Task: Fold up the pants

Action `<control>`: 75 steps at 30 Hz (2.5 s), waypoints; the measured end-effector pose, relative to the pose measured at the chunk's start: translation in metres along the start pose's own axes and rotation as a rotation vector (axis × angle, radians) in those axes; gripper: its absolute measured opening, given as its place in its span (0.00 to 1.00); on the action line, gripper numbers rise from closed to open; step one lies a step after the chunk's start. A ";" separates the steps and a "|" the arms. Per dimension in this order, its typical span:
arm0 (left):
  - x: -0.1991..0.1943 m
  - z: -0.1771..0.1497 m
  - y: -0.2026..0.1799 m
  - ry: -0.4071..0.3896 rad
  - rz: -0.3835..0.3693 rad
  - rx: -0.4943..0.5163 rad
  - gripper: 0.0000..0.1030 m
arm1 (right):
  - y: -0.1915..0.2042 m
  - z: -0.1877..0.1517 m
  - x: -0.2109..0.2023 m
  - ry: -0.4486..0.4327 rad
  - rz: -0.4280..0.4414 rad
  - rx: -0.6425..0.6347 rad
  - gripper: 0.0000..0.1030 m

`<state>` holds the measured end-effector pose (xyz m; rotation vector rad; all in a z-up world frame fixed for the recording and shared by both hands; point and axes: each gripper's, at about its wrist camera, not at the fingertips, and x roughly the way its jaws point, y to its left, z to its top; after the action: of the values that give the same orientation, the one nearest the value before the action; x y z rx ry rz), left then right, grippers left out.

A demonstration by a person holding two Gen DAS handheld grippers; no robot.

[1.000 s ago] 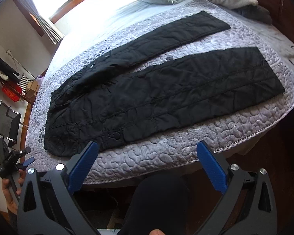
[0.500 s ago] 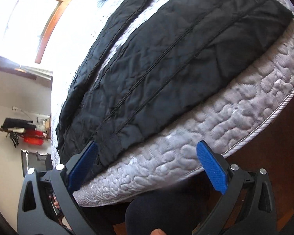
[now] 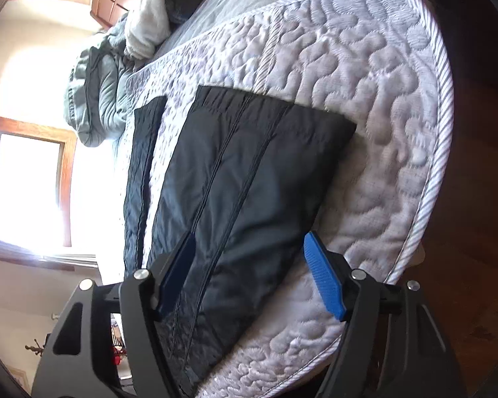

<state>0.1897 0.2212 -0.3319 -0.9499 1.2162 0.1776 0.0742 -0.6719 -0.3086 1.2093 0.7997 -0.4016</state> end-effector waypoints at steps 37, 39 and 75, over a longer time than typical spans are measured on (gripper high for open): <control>-0.127 0.027 0.102 -0.406 0.228 -0.150 0.73 | 0.060 -0.077 0.004 0.145 -0.174 -0.336 0.76; -0.147 0.045 0.087 -0.417 0.238 -0.035 0.86 | 0.075 -0.072 -0.009 0.123 -0.223 -0.409 0.76; 0.026 0.325 -0.005 0.052 0.025 0.391 0.41 | 0.420 0.047 0.307 0.393 -0.113 -0.822 0.88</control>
<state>0.4348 0.4358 -0.3416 -0.6013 1.2539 -0.0655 0.5748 -0.5366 -0.2459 0.4681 1.2176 0.0966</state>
